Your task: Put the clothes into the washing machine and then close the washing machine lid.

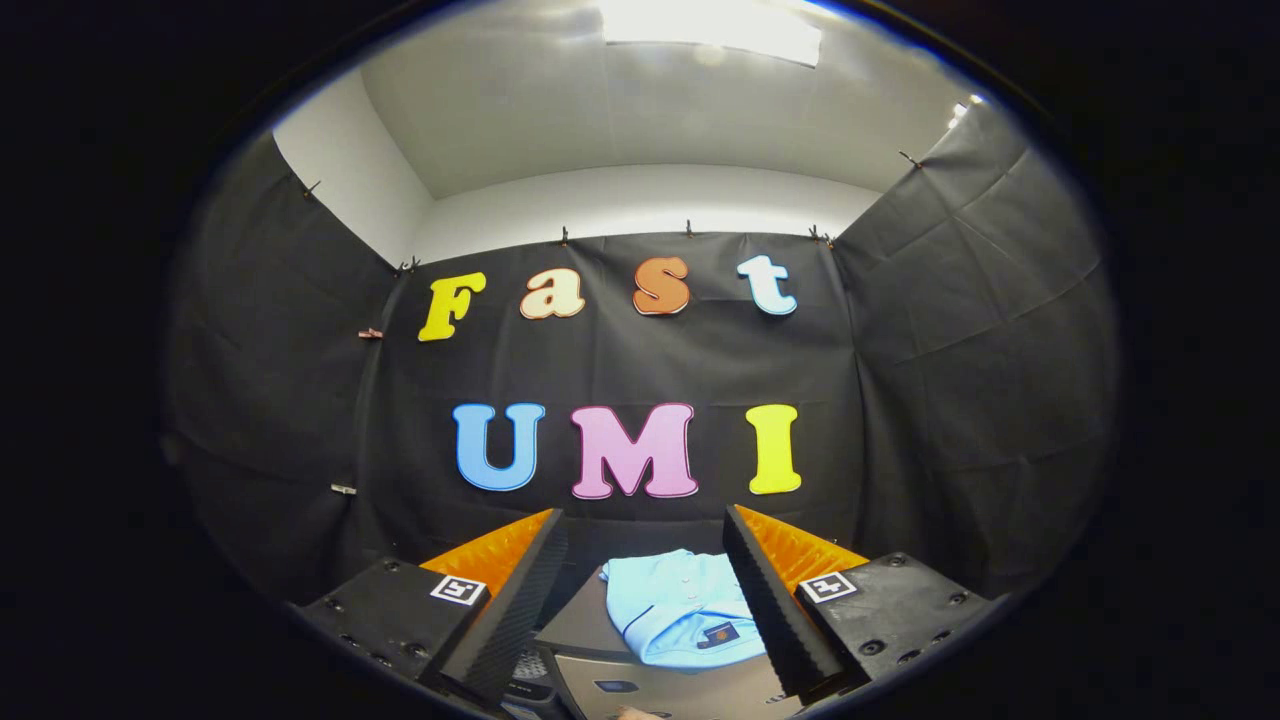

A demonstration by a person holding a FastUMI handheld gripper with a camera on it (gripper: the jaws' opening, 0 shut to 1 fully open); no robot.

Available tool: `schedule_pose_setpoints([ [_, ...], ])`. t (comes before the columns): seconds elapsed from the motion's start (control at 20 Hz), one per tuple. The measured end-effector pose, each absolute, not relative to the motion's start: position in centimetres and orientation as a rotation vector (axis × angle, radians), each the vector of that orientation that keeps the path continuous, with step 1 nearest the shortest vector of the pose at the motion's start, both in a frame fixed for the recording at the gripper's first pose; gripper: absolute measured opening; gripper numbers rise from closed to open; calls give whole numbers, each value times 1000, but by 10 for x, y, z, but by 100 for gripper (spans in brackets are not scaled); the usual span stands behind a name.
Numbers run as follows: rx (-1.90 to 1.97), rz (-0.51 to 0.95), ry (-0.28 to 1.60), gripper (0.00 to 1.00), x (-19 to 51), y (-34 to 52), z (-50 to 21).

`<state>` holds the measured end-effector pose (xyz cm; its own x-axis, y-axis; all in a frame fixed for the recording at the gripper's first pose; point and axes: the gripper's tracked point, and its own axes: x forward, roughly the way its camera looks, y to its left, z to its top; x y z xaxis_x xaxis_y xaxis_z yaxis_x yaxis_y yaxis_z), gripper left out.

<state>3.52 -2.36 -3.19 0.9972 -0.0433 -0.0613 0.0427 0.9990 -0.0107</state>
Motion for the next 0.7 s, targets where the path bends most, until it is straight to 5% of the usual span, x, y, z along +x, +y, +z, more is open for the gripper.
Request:
schedule_pose_setpoints([
  [0.7,-13,-86,246,98,153,-52,-86],
])
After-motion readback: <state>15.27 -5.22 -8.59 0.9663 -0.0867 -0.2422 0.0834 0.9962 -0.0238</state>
